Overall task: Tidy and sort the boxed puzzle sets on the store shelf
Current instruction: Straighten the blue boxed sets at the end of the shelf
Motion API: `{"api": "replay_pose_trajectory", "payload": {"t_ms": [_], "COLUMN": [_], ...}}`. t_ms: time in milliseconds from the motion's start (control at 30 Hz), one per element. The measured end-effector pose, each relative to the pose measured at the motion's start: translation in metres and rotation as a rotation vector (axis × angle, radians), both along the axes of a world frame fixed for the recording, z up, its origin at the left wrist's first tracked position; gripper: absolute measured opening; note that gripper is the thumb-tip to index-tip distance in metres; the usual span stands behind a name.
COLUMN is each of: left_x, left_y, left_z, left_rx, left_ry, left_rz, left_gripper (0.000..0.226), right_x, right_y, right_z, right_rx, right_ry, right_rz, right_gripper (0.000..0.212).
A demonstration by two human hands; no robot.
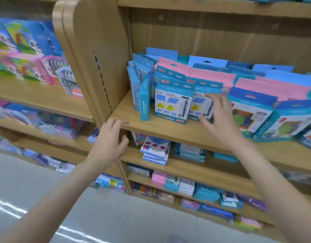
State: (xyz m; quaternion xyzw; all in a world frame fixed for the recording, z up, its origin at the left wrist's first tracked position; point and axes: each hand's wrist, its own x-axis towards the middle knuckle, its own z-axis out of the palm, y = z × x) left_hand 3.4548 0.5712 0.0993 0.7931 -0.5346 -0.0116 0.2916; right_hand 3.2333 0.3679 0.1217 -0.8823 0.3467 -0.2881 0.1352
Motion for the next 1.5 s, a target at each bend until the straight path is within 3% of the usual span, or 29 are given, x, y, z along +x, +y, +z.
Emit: {"api": "replay_pose_trajectory", "payload": {"t_ms": [133,233,333,433,600,800,967,1233,1400,1500], "left_x": [0.036,0.054,0.082,0.103,0.115,0.118,0.118,0.118,0.120,0.122], "left_y": [-0.050,-0.087,-0.118,-0.136,-0.144,-0.146,-0.151,-0.163,-0.166,-0.162], "left_z": [0.024,0.029,0.031,0.047,0.046,0.042,0.047,0.051,0.054,0.055], "left_rx": [-0.135,-0.182,-0.111,-0.001,0.014,-0.022,-0.026,-0.058,-0.076,-0.098], "left_ry": [0.003,-0.083,-0.281,-0.314,-0.280,-0.299,-0.429,-0.464,-0.473,-0.479], "left_rz": [-0.084,-0.210,-0.301,-0.388,-0.493,-0.534,-0.548,-0.655,-0.690,-0.692], "left_gripper": [0.048,0.061,0.077,0.087,0.078,0.078,0.095,0.073,0.071,0.066], "right_x": [0.018,0.033,0.039,0.048,0.077,0.068,0.025,0.012,-0.001,-0.015], "right_y": [-0.012,-0.017,-0.025,-0.038,-0.052,-0.054,-0.047,-0.034,-0.019,-0.012], "right_z": [0.016,0.021,0.032,0.047,0.041,0.038,0.047,0.047,0.047,0.042], "right_rx": [-0.005,-0.046,-0.037,0.025,-0.051,-0.092,-0.060,0.148,-0.008,-0.036], "right_ry": [0.102,0.146,0.102,0.128,0.314,0.260,0.331,0.238,0.386,0.421], "right_rz": [-0.062,-0.032,0.021,0.054,0.143,0.150,0.050,-0.149,0.062,0.066], "right_gripper": [0.053,0.066,0.069,0.065,0.061,0.056,0.056,0.064,0.042,0.039]}}
